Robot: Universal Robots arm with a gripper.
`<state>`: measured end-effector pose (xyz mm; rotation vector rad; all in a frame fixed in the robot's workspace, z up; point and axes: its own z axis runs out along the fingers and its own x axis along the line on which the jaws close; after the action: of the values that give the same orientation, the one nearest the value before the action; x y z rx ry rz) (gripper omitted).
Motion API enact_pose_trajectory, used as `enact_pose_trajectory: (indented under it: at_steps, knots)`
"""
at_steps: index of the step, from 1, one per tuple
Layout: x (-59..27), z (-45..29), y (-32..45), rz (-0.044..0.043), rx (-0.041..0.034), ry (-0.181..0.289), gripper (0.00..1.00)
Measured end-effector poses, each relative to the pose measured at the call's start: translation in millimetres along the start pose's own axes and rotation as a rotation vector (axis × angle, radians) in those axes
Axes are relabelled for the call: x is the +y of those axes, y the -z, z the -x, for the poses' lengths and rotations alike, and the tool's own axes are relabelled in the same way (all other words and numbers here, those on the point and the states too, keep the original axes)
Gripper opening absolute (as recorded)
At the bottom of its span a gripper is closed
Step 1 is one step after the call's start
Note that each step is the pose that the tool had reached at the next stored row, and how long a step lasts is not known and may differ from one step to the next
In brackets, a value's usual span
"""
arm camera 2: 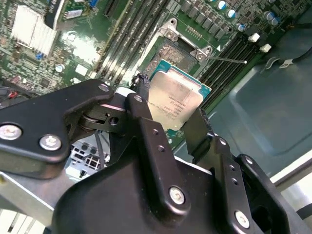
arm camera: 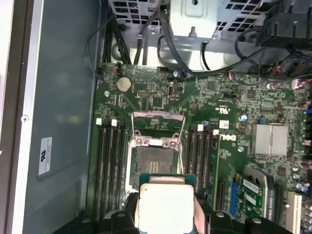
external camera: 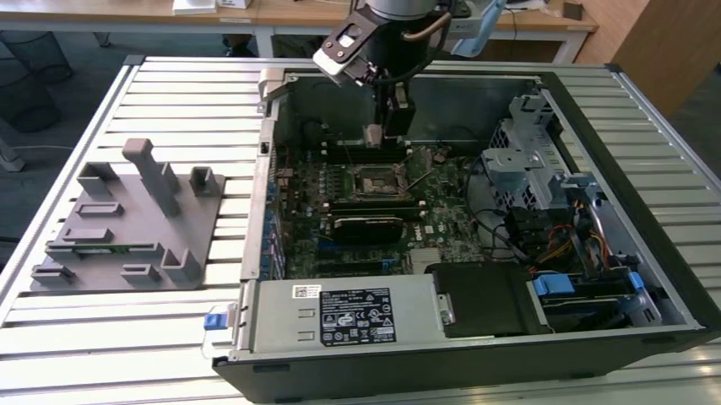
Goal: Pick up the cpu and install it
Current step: 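Place the cpu into insertion slot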
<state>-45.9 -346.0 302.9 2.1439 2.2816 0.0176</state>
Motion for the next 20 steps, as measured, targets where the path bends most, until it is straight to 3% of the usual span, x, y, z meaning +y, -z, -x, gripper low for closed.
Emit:
enact_pose_trajectory:
  at_steps: [6,16,20]
  knots:
    - [0.2,-6.6,-10.0,0.0001,0.0003,-0.005,0.53]
    - [0.0,-7.3,-27.7,0.0009,0.0002,-0.005,0.53]
    - [0.8,-7.7,-29.6,0.0009,0.0001,-0.005,0.53]
